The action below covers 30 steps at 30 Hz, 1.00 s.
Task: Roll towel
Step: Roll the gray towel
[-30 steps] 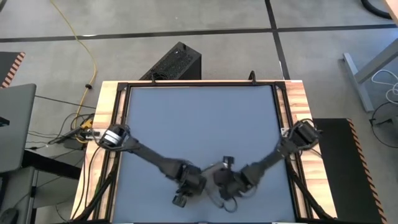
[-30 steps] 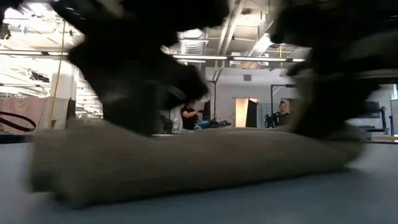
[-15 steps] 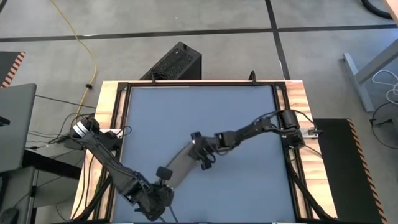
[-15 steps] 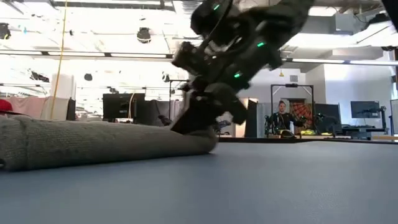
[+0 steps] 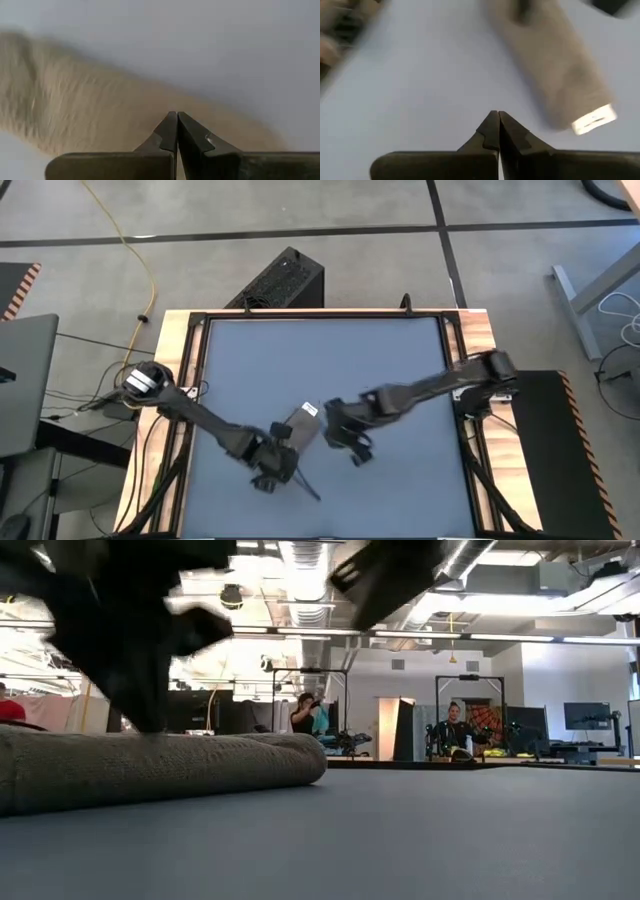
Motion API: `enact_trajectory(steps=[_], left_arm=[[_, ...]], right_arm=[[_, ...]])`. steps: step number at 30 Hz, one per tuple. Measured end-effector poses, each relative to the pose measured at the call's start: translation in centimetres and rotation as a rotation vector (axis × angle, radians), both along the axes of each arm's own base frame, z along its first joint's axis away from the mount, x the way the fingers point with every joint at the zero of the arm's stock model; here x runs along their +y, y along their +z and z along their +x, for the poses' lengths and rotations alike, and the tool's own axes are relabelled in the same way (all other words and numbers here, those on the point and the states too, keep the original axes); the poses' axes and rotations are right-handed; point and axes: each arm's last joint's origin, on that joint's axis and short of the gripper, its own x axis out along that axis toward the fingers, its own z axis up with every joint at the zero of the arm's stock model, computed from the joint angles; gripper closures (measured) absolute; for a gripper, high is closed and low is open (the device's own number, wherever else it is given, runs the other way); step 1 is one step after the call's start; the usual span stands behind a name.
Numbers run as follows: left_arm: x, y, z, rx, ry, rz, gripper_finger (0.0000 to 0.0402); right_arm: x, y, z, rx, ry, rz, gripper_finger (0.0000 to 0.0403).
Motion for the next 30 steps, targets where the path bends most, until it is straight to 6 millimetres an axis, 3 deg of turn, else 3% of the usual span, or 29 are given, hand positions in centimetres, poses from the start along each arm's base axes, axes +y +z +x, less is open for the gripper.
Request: enact_trajectory(steps=[3, 5, 10, 15, 20, 23, 26, 30], left_arm=[[2.6, -1.3, 0.3, 0.043, 0.054, 0.003, 0.0402], [3.8, -1.7, 0.7, 0.051, 0.055, -0.005, 0.0402], [6.1, -3.0, 0.2, 0.138, 0.144, -0.055, 0.0402], [8.1, -4.6, -1.4, 0.370, 0.469, -0.367, 0.0402], [7.0, -4.8, -2.3, 0.492, 0.691, -0.465, 0.0401], [5.7, -4.0, -1.8, 0.509, 0.703, -0.528, 0.0401], [4.1, -2.4, -0.8, 0.513, 0.656, -0.586, 0.0401], [3.1, 1.1, 0.4, 0.435, 0.584, -0.527, 0.0401]], right_arm=[[1.7, 0.7, -3.6, -0.005, -0.028, 0.061, 0.0385], [2.6, 0.0, -5.8, -0.040, -0.068, 0.074, 0.0386], [4.5, -4.1, -10.4, -0.123, -0.169, 0.174, 0.0386], [6.2, -7.7, -14.0, -0.131, -0.206, 0.263, 0.0384], [7.2, -8.8, -15.4, -0.137, -0.244, 0.261, 0.0384], [7.7, -8.8, -15.7, -0.141, -0.227, 0.272, 0.0384], [8.1, -8.5, -15.9, -0.161, -0.207, 0.287, 0.0384], [8.2, -8.4, -15.9, -0.172, -0.199, 0.293, 0.0384]])
